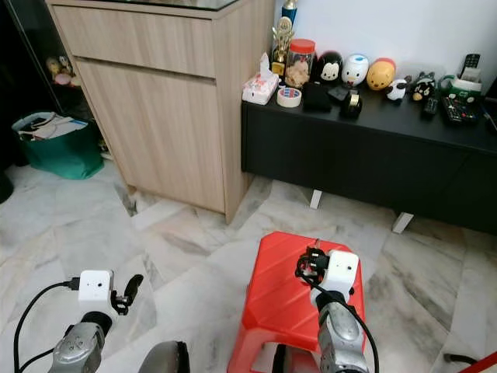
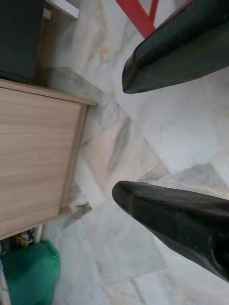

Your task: Hang keys on a hook

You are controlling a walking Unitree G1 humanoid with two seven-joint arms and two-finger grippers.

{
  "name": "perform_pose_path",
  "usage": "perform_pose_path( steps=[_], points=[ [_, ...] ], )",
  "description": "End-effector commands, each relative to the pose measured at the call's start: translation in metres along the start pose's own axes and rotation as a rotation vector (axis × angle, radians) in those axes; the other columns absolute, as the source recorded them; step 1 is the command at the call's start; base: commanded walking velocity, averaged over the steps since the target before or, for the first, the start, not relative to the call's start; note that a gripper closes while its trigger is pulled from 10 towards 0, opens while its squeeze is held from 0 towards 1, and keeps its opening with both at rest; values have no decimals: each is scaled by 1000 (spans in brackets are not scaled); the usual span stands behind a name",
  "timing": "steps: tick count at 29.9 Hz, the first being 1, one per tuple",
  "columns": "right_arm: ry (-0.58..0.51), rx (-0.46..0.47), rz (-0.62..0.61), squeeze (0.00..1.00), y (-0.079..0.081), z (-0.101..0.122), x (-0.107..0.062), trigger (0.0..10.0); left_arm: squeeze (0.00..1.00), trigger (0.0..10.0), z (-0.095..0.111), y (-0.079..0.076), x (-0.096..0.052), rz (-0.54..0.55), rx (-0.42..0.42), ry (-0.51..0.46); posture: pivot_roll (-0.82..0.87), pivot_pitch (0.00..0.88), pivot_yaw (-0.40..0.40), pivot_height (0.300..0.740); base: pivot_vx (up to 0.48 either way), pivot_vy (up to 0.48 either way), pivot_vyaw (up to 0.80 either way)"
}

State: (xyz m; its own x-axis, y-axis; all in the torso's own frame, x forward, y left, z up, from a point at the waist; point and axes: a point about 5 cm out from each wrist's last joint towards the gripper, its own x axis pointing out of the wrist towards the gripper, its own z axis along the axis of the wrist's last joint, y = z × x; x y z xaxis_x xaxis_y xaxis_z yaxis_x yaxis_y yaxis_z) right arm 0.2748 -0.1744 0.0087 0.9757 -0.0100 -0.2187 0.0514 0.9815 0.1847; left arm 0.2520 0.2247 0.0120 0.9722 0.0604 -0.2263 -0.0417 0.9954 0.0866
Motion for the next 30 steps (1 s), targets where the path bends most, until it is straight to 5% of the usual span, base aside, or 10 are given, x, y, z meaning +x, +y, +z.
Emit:
perform_pose_path(
  steps=[1,11,19,30],
  points=[
    [2,-20,0,0,-1,2,1,10000,0,10000,-1,-1,1,-5,3,0,84,0,-55,661,0,0,0],
    [32,-19,-1,0,1,-4,-1,10000,0,10000,-5,-4,2,-15,4,4,87,0,-61,736,0,0,0],
    [61,-18,-14,0,0,-11,-3,10000,0,10000,-14,-3,-1,-12,-2,36,94,0,-67,740,0,0,0],
    [169,-26,-77,0,-10,-31,-12,10000,0,10000,-45,-1,-10,-14,19,238,93,0,-62,740,0,0,0]
  ],
)
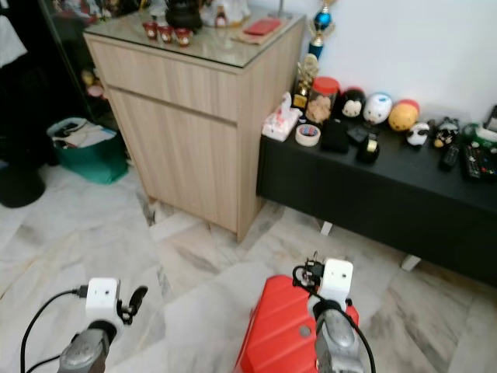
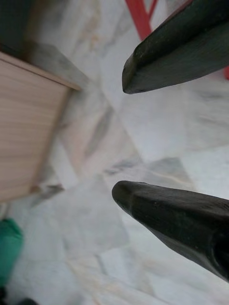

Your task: Hang keys on a hook

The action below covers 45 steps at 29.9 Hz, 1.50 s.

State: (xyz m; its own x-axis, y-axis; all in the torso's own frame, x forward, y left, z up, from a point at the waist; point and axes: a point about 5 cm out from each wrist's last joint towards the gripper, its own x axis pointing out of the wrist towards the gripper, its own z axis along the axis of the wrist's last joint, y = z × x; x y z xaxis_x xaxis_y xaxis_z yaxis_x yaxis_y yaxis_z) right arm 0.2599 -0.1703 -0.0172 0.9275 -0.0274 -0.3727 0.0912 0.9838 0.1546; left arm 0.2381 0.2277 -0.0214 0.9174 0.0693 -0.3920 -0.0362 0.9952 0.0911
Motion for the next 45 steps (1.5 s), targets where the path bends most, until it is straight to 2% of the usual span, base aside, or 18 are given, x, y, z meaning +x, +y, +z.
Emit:
perform_pose_path(
  steps=[1,7,9,11,13,18,36,45],
  points=[
    [19,-16,-31,0,-11,-4,-3,10000,0,10000,-13,-2,-3,-11,14,80,93,0,-62,740,0,0,0],
    [36,-30,-27,0,-12,-7,-3,10000,0,10000,-25,-2,-7,-6,17,150,77,0,-49,740,0,0,0],
    [52,-70,-26,0,-13,-10,-4,10000,0,10000,-31,-2,-10,2,18,183,77,0,-49,740,0,0,0],
    [59,-66,-45,0,-14,-11,-5,10000,0,10000,-36,-2,-12,15,6,208,89,0,-51,740,0,0,0],
    [55,-18,-81,0,-14,-13,-5,10000,0,10000,-42,-4,-16,19,-10,239,86,0,-48,740,0,0,0],
    [48,-11,-96,0,-11,-14,-6,10000,0,10000,-53,-5,-22,27,-6,289,81,0,-36,740,0,0,0],
    [137,9,-129,0,-21,-29,-12,10000,0,10000,-63,-7,-29,47,-25,327,91,0,-43,740,0,0,0],
    [163,16,-126,0,-18,-33,-12,10000,0,10000,-65,-5,-31,50,-24,334,93,0,-38,740,-83,0,0]
  ],
)
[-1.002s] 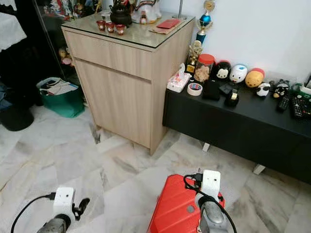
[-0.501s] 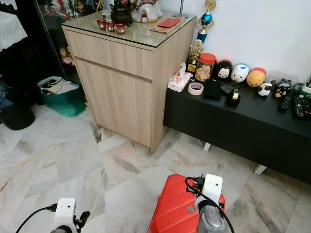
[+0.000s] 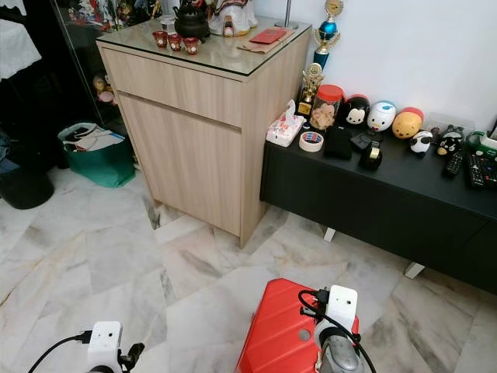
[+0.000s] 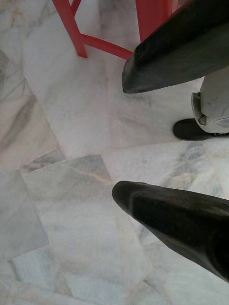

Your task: Hang keys on a hook

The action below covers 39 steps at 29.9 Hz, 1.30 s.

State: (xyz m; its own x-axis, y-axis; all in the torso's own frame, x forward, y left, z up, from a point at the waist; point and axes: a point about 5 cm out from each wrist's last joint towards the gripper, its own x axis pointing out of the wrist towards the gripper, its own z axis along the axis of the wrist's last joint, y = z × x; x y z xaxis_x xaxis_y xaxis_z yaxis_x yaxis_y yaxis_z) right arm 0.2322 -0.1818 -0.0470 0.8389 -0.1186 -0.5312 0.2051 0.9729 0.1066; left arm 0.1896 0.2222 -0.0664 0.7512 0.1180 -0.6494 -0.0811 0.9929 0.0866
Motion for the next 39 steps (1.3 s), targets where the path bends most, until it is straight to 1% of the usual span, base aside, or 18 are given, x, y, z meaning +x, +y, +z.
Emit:
perform_pose_path(
  steps=[1,29,39],
  points=[
    [7,8,0,0,2,2,2,10000,0,10000,-7,3,-2,14,1,26,94,0,-36,740,-255,0,0],
    [11,24,-2,0,2,2,2,10000,0,10000,-8,1,-3,6,-5,31,94,0,-41,740,-270,0,0],
    [45,29,-13,0,-4,-2,1,10000,0,10000,-8,1,-3,10,-10,31,93,0,-46,740,-273,0,0]
  ],
)
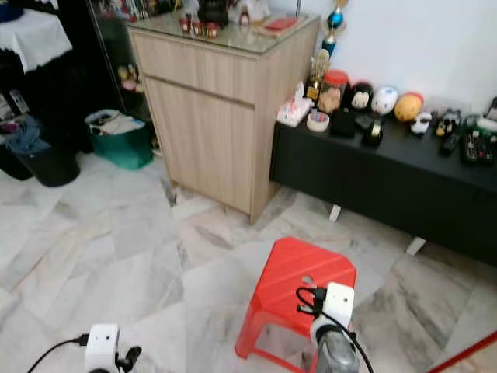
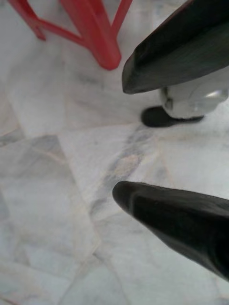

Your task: Hang keys on a hook

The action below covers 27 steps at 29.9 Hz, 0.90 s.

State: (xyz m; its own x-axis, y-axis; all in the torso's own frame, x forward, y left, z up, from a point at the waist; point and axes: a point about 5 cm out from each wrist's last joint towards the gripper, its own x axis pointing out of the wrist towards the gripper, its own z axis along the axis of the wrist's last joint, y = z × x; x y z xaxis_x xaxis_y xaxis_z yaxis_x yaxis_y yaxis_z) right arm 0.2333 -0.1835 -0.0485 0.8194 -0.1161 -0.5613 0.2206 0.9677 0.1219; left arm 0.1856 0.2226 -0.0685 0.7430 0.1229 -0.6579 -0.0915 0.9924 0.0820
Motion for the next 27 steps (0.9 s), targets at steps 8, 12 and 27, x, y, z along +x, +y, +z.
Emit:
perform_pose_path(
  steps=[8,12,27],
  points=[
    [28,13,-13,0,-5,-3,-1,10000,0,10000,-4,-2,-1,4,-7,19,93,0,-50,740,-273,0,0],
    [35,14,-14,0,-6,-4,-1,10000,0,10000,-4,-2,-1,6,-8,17,93,0,-50,740,-194,0,0],
    [72,25,-43,0,-30,-12,-7,10000,0,10000,-4,-2,-1,9,-13,15,96,0,-57,740,0,0,0]
  ],
)
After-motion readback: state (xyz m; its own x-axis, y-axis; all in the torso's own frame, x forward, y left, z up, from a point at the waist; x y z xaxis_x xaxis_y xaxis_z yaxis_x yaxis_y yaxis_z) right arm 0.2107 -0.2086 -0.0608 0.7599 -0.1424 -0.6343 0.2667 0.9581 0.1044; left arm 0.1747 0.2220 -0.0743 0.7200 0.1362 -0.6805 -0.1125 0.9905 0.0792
